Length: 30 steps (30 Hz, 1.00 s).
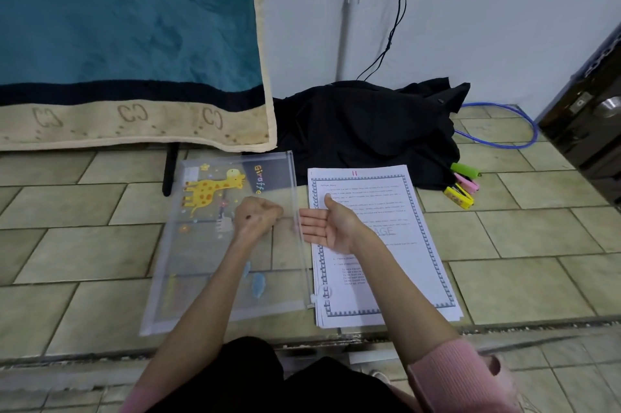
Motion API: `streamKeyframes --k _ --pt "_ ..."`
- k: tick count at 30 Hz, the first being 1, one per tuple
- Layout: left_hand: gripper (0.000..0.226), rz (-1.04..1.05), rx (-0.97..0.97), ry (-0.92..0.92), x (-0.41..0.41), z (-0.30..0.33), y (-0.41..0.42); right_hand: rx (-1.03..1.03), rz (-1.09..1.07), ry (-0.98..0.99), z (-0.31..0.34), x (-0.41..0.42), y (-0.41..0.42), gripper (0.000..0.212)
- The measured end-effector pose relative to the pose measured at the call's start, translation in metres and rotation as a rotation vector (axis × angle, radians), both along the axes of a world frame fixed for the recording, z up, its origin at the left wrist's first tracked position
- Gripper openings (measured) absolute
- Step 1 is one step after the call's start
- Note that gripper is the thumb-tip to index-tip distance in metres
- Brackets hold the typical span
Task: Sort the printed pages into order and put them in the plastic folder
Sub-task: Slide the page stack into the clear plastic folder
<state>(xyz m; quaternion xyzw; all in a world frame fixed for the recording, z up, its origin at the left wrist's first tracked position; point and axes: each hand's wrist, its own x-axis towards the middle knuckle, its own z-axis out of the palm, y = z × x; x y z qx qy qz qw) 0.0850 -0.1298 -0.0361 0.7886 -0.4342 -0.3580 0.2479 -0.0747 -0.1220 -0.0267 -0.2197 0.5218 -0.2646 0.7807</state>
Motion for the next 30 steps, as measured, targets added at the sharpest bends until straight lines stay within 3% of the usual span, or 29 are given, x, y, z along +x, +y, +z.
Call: streamKeyframes --k 3,6,8,11,16,21,26,28,30 --pt "0.044 0.022 -0.016 0.007 -0.003 0.001 -0.001 -0.003 -0.004 -0.027 0.000 -0.001 0.000 0.078" --pt "0.065 -0.026 0.024 -0.124 -0.014 0.010 -0.001 -0.004 -0.001 -0.066 -0.003 -0.004 -0.001 0.082" --pt "0.062 -0.064 0.022 -0.153 -0.018 0.012 -0.001 -0.027 0.027 -0.063 -0.003 -0.006 0.001 0.068" --pt "0.052 -0.071 0.030 -0.080 -0.016 0.014 -0.003 -0.122 0.050 -0.015 -0.006 -0.006 0.005 0.031" --pt "0.058 0.007 0.099 0.210 -0.009 0.010 -0.006 -0.227 0.013 0.083 -0.010 0.003 0.007 0.020" --pt "0.028 0.041 -0.017 0.315 -0.001 0.003 0.000 -0.273 -0.021 0.177 -0.014 0.011 0.008 0.018" --pt "0.010 0.087 -0.165 0.607 0.010 -0.001 0.015 -0.308 -0.090 0.282 -0.008 0.017 0.014 0.020" --pt "0.013 0.068 -0.159 0.605 0.009 -0.001 0.017 -0.371 -0.073 0.380 0.001 0.010 0.018 0.017" --pt "0.017 0.030 -0.149 0.576 0.003 -0.004 0.018 -0.486 -0.131 0.605 0.011 -0.015 0.018 0.018"
